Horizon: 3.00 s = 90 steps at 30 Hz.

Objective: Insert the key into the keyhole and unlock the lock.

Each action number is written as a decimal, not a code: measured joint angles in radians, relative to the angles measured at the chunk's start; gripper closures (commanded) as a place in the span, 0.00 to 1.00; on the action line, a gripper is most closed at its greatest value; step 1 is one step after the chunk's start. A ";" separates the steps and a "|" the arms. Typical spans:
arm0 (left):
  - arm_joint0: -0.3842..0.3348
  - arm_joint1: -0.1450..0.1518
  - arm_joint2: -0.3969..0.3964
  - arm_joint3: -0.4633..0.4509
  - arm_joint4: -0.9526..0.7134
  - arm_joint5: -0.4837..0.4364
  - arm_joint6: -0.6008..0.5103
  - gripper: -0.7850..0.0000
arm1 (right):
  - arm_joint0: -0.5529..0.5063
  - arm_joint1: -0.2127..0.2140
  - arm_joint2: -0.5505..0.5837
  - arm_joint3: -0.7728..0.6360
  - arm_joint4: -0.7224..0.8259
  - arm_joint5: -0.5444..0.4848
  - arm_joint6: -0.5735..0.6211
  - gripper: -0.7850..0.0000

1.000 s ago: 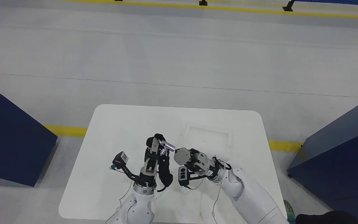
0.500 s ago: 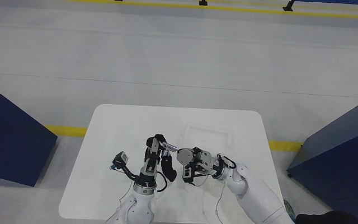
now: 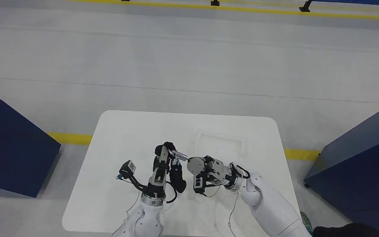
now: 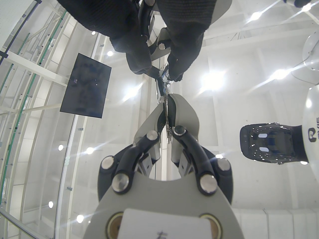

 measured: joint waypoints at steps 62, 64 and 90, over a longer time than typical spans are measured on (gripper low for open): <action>0.116 -0.008 -0.120 -0.173 -0.025 0.011 -0.066 1.00 | -0.212 0.014 0.298 -0.097 -0.151 -0.113 0.201 0.00; 0.117 -0.011 -0.120 -0.175 -0.024 0.016 -0.067 1.00 | -0.217 0.014 0.309 -0.102 -0.158 -0.112 0.205 0.00; 0.117 -0.013 -0.120 -0.175 -0.022 0.022 -0.064 1.00 | -0.218 0.014 0.312 -0.104 -0.161 -0.110 0.205 0.00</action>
